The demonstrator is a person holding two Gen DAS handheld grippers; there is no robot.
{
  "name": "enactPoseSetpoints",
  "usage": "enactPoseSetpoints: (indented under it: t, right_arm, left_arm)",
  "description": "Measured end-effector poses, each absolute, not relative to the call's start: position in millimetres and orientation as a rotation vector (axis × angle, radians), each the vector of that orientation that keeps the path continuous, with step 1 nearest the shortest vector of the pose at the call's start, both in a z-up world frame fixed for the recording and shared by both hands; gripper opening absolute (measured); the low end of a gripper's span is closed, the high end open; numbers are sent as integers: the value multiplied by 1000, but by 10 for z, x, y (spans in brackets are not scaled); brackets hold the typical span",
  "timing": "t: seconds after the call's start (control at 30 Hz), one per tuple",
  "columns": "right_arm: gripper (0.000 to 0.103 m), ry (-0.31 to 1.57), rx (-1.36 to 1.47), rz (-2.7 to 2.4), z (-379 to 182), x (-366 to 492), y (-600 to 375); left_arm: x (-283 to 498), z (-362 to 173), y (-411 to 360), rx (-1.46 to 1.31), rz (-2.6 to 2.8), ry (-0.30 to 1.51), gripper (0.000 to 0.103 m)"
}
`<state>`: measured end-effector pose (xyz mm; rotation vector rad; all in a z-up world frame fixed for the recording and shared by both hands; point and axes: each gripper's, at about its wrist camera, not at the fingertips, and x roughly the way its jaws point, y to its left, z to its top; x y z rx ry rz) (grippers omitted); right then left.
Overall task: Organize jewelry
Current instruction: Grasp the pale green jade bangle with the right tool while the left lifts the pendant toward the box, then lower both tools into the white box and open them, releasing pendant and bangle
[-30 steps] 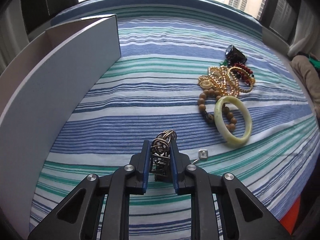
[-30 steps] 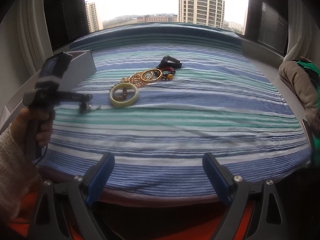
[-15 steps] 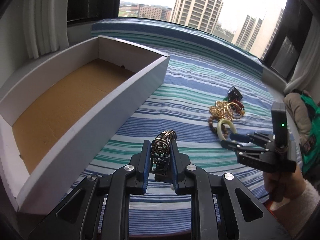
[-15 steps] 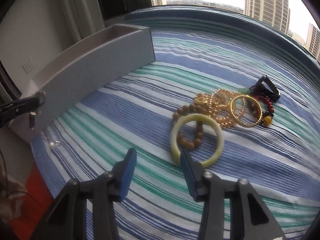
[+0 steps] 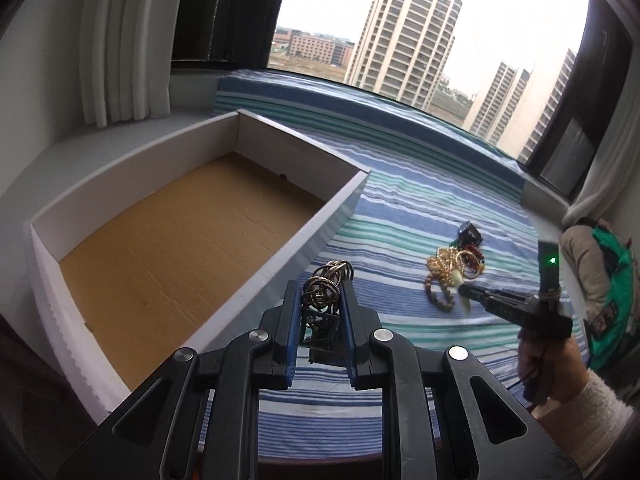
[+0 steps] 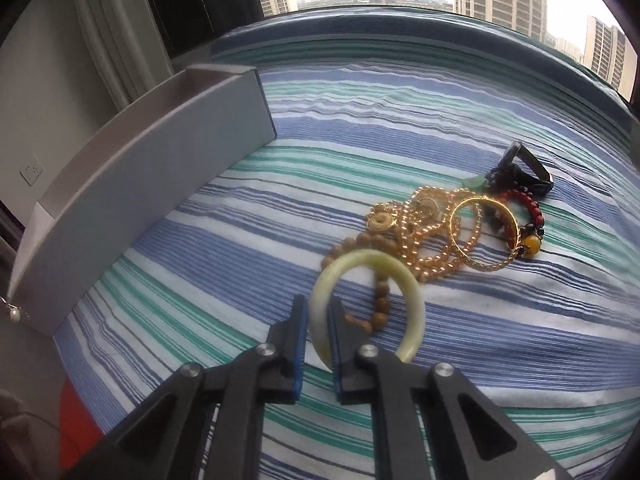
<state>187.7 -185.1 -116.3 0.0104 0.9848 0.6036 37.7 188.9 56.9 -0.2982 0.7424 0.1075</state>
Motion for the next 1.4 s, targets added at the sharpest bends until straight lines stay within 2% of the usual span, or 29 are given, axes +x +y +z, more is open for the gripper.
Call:
enactPoseSetpoints:
  t: [0.17, 0.33, 0.47, 0.67, 0.7, 0.77, 0.8, 0.83, 0.9, 1.03, 1.23, 1.4]
  right_arm:
    - [11, 877, 52, 756, -486, 1792, -1500]
    - [11, 794, 9, 914, -67, 1828, -638]
    - [11, 777, -62, 954, -96, 1997, 171]
    - [11, 828, -214, 925, -511, 2109, 1183]
    - [11, 844, -236, 923, -586, 2096, 1291]
    - [11, 881, -261, 940, -704, 2045, 1432]
    - [13, 895, -282, 941, -764, 2025, 1494]
    - [26, 897, -307, 935, -809, 1971, 1518]
    - [44, 886, -352, 933, -871, 1877, 1537]
    - [44, 847, -443, 918, -987, 1758, 1544]
    - [44, 778, -516, 884, -1022, 1620, 1483]
    - [44, 801, -479, 894, -972, 1541, 1314]
  left_arm:
    - [346, 782, 2324, -243, 280, 693, 18]
    - [522, 429, 2807, -264, 407, 786, 18]
    - [616, 64, 3049, -253, 480, 875, 18]
    - [656, -248, 3209, -201, 562, 959, 19]
    - [656, -274, 3212, -191, 579, 975, 23]
    - [634, -294, 3217, -167, 604, 979, 44]
    - [616, -287, 3215, -153, 616, 969, 68]
    - [592, -264, 3212, -137, 629, 947, 81]
    - [549, -242, 3202, -106, 650, 923, 83]
    - [570, -316, 3202, -92, 637, 957, 82]
    - [600, -389, 2940, 76, 662, 1008, 83]
    - [419, -370, 2854, 26, 657, 1008, 83]
